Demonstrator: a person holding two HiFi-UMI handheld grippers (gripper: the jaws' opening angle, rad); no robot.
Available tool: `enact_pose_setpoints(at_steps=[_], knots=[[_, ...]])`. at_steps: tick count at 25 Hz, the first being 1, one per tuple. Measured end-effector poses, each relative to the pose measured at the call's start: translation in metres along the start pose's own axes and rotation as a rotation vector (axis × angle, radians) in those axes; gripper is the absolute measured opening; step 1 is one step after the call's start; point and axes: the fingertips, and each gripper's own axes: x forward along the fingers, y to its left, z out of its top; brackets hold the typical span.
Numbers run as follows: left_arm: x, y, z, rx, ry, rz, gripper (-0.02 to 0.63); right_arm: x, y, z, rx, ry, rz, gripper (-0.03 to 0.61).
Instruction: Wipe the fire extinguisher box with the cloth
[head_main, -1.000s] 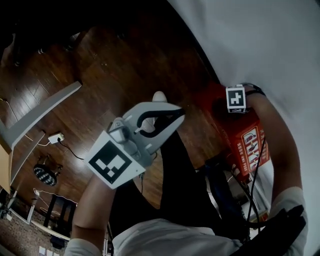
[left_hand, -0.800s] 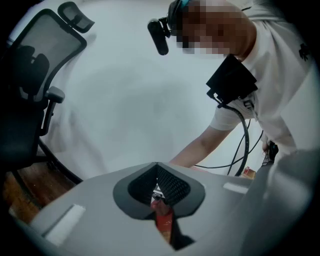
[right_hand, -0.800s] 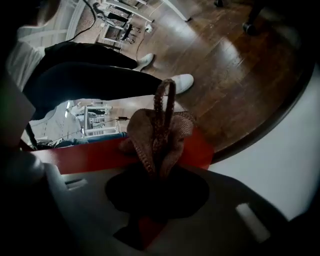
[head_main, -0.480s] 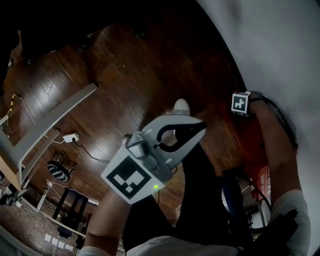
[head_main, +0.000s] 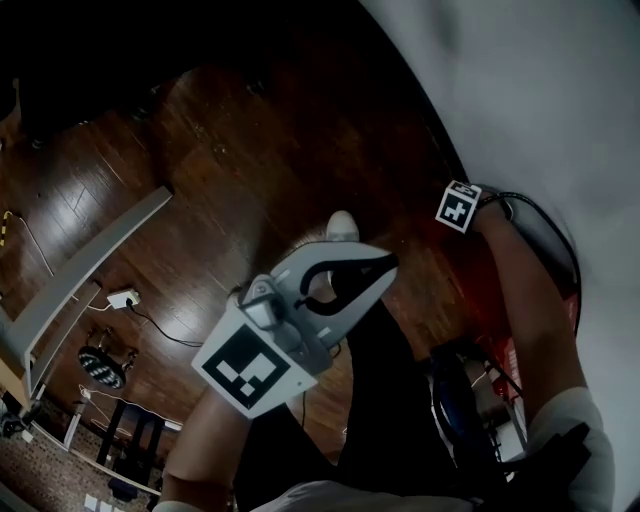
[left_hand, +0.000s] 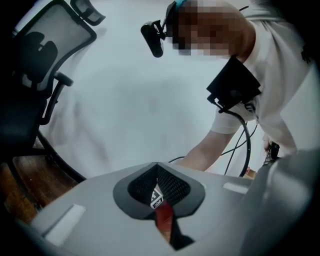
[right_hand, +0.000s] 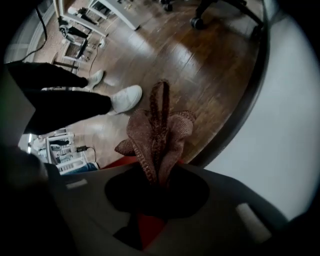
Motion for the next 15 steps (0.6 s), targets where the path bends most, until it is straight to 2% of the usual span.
enact_pose_setpoints(at_steps=[2, 5, 8, 10, 12, 15], knots=[[-0.008, -0.01, 0.01, 0.033, 0.004, -0.035, 0.0, -0.032, 0.001, 0.014, 0.045, -0.051, -0.036, 0.086], [-0.028, -0.025, 0.023, 0.096, 0.01, -0.074, 0.0, -0.101, -0.005, 0.032, 0.128, -0.136, -0.152, 0.086], [-0.057, -0.043, 0.036, 0.139, -0.01, -0.106, 0.0, -0.18, 0.015, 0.037, 0.302, -0.266, -0.182, 0.086], [-0.077, -0.057, 0.044, 0.163, -0.031, -0.132, 0.0, -0.24, 0.035, 0.036, 0.42, -0.433, -0.21, 0.086], [-0.102, -0.072, 0.051, 0.158, -0.058, -0.154, 0.0, -0.301, 0.062, 0.028, 0.517, -0.614, -0.302, 0.087], [-0.146, -0.11, 0.062, 0.213, -0.085, -0.241, 0.0, -0.366, 0.152, -0.004, 0.744, -0.871, -0.42, 0.087]])
